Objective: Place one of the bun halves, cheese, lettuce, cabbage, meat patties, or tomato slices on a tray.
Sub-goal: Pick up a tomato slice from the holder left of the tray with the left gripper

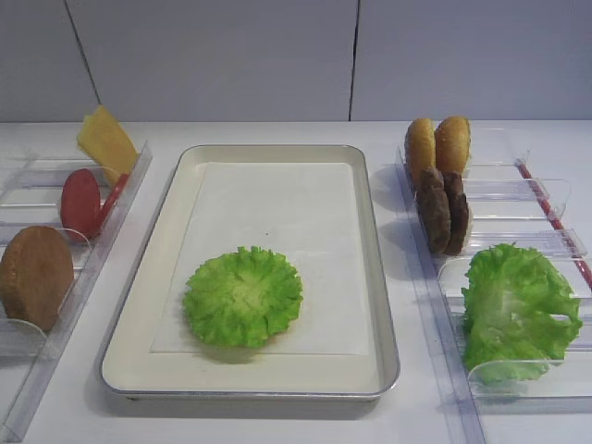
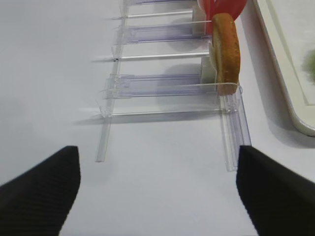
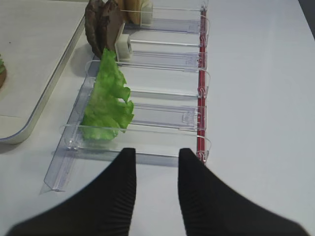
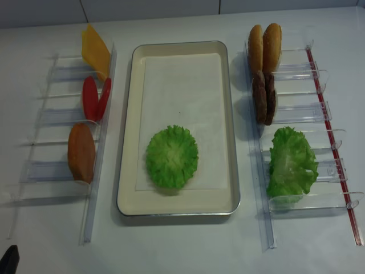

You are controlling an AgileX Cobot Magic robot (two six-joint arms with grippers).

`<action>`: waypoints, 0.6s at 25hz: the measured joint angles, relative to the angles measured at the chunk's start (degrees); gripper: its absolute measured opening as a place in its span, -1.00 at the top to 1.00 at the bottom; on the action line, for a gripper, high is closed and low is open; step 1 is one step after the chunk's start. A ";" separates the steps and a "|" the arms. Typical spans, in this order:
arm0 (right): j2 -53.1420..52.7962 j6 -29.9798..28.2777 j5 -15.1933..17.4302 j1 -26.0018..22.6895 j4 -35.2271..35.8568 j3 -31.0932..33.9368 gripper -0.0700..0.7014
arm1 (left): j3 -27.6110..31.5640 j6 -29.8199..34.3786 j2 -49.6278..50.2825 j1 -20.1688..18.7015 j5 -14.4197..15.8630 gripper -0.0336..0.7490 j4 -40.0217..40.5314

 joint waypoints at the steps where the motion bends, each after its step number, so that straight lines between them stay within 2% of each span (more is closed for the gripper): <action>1: 0.00 0.00 0.00 0.00 0.00 0.00 0.18 | 0.00 0.00 0.00 0.00 0.00 -0.62 0.00; 12: 0.00 0.00 0.00 0.00 0.00 0.00 0.18 | 0.00 0.21 0.00 0.00 0.00 -0.62 0.00; 15: 0.00 0.00 0.00 0.00 0.00 0.00 0.18 | 0.00 3.42 0.00 0.00 -0.13 -0.62 0.00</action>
